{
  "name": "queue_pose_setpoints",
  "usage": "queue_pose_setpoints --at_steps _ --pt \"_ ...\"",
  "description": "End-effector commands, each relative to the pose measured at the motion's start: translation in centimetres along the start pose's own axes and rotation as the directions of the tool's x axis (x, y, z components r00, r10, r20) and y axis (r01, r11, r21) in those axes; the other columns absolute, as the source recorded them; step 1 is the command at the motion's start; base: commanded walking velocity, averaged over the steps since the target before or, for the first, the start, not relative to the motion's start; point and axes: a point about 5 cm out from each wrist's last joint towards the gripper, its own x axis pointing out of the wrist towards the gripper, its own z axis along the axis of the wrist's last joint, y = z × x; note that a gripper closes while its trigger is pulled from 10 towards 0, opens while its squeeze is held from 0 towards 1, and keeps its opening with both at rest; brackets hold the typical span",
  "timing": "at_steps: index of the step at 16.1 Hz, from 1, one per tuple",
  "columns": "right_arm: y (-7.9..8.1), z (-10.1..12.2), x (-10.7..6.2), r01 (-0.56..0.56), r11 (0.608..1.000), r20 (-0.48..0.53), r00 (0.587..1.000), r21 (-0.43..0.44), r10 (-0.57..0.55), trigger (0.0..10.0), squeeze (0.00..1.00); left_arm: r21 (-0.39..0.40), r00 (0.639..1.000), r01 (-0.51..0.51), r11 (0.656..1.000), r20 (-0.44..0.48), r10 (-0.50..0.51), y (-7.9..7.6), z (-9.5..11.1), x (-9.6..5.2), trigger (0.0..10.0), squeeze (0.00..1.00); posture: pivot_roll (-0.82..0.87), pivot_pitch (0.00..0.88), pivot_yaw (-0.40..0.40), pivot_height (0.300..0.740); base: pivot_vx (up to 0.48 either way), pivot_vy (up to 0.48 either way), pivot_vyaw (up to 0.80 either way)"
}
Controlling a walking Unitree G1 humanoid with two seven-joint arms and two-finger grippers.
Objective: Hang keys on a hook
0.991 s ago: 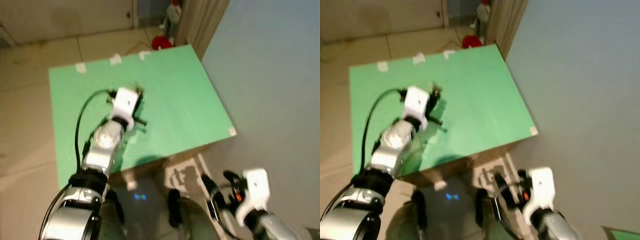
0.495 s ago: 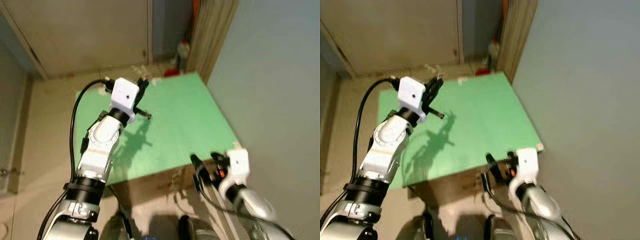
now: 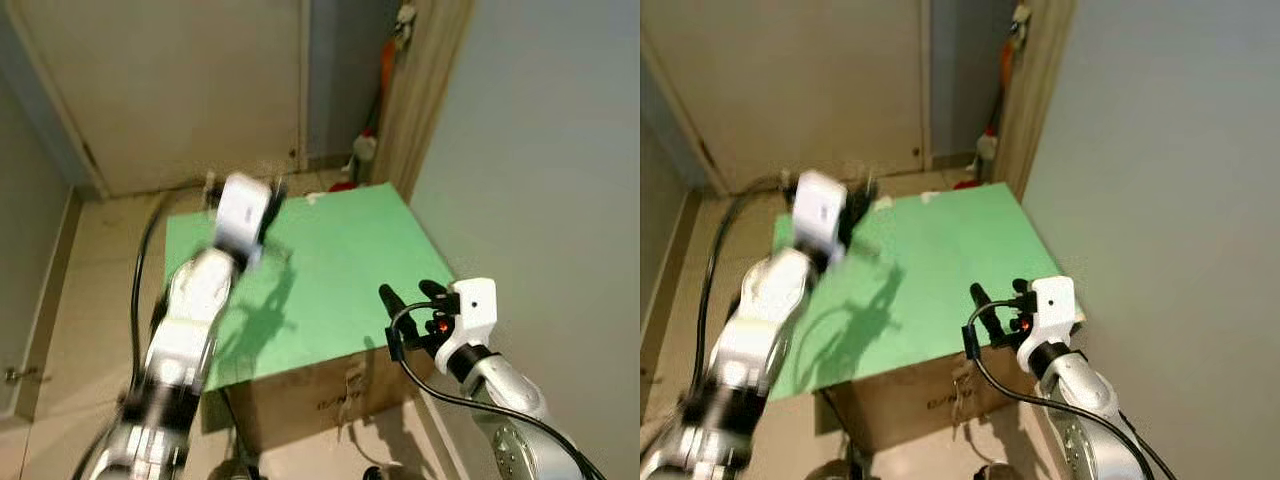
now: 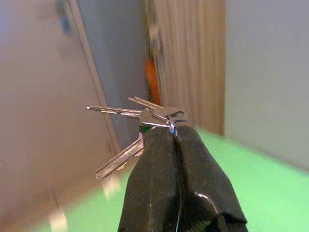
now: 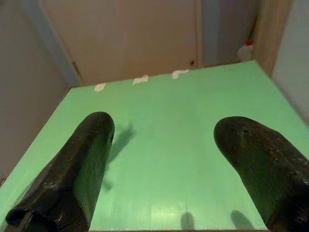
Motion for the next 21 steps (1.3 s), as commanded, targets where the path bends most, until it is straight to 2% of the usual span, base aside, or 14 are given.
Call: queue_pose_setpoints --at_steps 1,3,6,7,8,9,10,11,12,13,14,15,21 --pt "-0.3 -0.2 0.0 0.023 1.000 0.003 1.000 -0.004 -0.023 10.0 0.00 -0.054 0.999 -0.016 0.998 -0.041 0.014 0.4 -0.7 -0.5 0.0 0.00 -0.11 0.000 0.002 0.740 0.000 0.000 0.00" --pt "-0.5 -0.2 -0.1 0.051 0.999 0.020 0.999 -0.006 -0.051 10.0 0.00 -0.138 0.996 -0.026 0.990 -0.093 0.014 -0.4 -1.9 -2.1 0.0 0.00 -0.10 0.000 0.003 0.740 0.000 0.000 0.00" --pt "-1.4 0.5 -0.3 0.146 0.989 0.073 0.987 -0.003 -0.145 10.0 0.00 -0.212 0.997 -0.031 0.977 -0.077 0.015 -2.0 -1.8 -3.5 0.0 0.00 -0.10 0.000 0.009 0.740 0.000 0.000 0.00" --pt "-1.6 0.6 -0.4 0.170 0.986 0.083 0.982 0.000 -0.169 10.0 0.00 -0.199 0.997 -0.033 0.979 -0.069 0.020 -2.2 -1.7 -3.7 0.0 0.00 -0.11 0.000 0.008 0.740 0.000 0.000 0.00" --pt "-2.2 0.8 -1.5 0.220 0.975 0.095 0.971 0.002 -0.219 10.0 0.00 -0.100 0.999 -0.019 0.995 -0.050 0.014 -1.8 -1.7 -5.2 0.0 0.00 -0.11 0.000 0.008 0.740 0.000 0.000 0.00" --pt "-2.4 0.2 -3.4 0.243 0.970 0.083 0.967 -0.027 -0.240 10.0 0.00 -0.009 0.996 0.013 1.000 -0.084 -0.014 -1.5 -2.7 -7.6 0.0 0.00 -0.10 0.000 0.011 0.740 0.000 0.000 0.00" --pt "-2.4 -0.2 -4.3 0.248 0.968 0.075 0.967 -0.030 -0.245 10.0 0.00 0.008 0.994 0.041 0.999 -0.105 -0.040 -1.8 -3.2 -8.6 0.0 0.00 -0.10 0.000 0.011 0.740 0.000 0.000 0.00" --pt "-2.3 -1.0 -5.5 0.257 0.966 0.051 0.966 -0.040 -0.254 10.0 0.00 0.001 0.990 0.048 0.999 -0.131 -0.048 -2.2 -3.6 -8.9 0.0 0.00 -0.11 0.000 0.011 0.740 0.000 0.000 0.00" --pt "-2.3 -1.2 -5.6 0.259 0.965 0.044 0.965 -0.043 -0.257 10.0 0.00 -0.014 0.990 0.036 0.999 -0.136 -0.038 -2.4 -3.7 -8.6 0.0 0.00 -0.11 0.000 0.011 0.740 0.000 0.000 0.00" --pt "-2.2 -1.1 -5.0 0.252 0.966 0.053 0.967 -0.058 -0.249 10.0 0.00 -0.043 0.990 0.022 0.999 -0.138 -0.028 -2.6 -3.8 -7.6 0.0 0.00 -0.12 0.000 0.012 0.740 0.000 0.000 0.00" --pt "-2.2 -1.0 -4.7 0.251 0.966 0.061 0.967 -0.065 -0.248 10.0 0.00 -0.047 0.990 0.022 0.999 -0.140 -0.028 -2.7 -3.8 -7.3 0.0 0.00 -0.12 0.000 0.012 0.740 0.000 0.000 0.00" --pt "-2.2 -0.6 -4.0 0.256 0.965 0.080 0.965 -0.064 -0.251 10.0 0.00 -0.048 0.989 -0.011 0.999 -0.149 0.004 -2.6 -4.0 -6.9 10.0 0.00 -0.12 0.000 0.022 0.740 0.000 0.000 0.00" --pt "-2.1 -0.5 -2.7 0.256 0.965 0.097 0.963 -0.057 -0.250 10.0 0.00 0.003 0.994 -0.018 1.000 -0.108 0.018 -1.9 -2.7 -4.4 10.0 0.00 -0.14 0.000 0.035 0.740 0.000 0.000 0.00"
